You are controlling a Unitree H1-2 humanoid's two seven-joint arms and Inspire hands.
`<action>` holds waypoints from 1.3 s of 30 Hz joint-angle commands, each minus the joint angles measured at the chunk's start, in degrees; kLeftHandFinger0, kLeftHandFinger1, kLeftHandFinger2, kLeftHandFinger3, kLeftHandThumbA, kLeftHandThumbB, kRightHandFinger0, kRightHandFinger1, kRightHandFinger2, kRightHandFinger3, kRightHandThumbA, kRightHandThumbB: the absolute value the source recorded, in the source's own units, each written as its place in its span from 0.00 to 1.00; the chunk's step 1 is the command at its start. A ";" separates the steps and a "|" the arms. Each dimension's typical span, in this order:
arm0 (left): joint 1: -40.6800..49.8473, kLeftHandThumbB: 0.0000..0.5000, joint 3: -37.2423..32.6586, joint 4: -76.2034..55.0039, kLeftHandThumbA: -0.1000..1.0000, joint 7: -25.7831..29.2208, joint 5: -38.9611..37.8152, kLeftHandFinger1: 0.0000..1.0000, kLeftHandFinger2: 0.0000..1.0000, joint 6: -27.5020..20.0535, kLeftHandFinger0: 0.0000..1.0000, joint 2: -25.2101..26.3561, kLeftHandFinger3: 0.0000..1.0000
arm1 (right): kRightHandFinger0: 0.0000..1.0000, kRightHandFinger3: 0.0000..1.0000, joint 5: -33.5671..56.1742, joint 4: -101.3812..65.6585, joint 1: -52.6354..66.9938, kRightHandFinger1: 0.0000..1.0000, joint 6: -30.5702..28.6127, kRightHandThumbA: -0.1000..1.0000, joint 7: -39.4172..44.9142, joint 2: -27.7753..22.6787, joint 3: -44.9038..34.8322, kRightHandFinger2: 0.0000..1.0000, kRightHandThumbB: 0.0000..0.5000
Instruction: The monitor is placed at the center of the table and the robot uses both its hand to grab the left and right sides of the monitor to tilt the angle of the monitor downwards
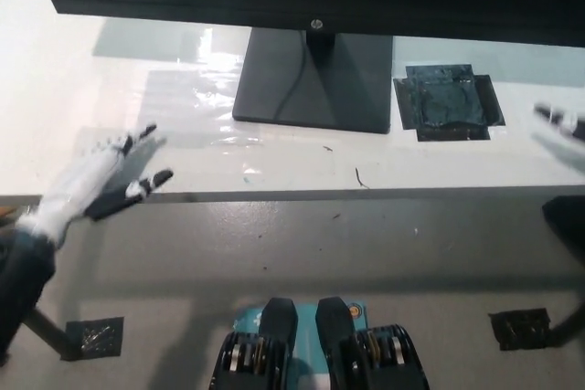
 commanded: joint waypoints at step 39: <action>30.26 0.70 9.43 -16.40 1.00 -5.40 -15.28 1.00 1.00 -8.47 1.00 -17.99 1.00 | 1.00 1.00 13.14 -29.11 34.05 1.00 -9.78 1.00 19.29 27.33 -6.98 1.00 0.73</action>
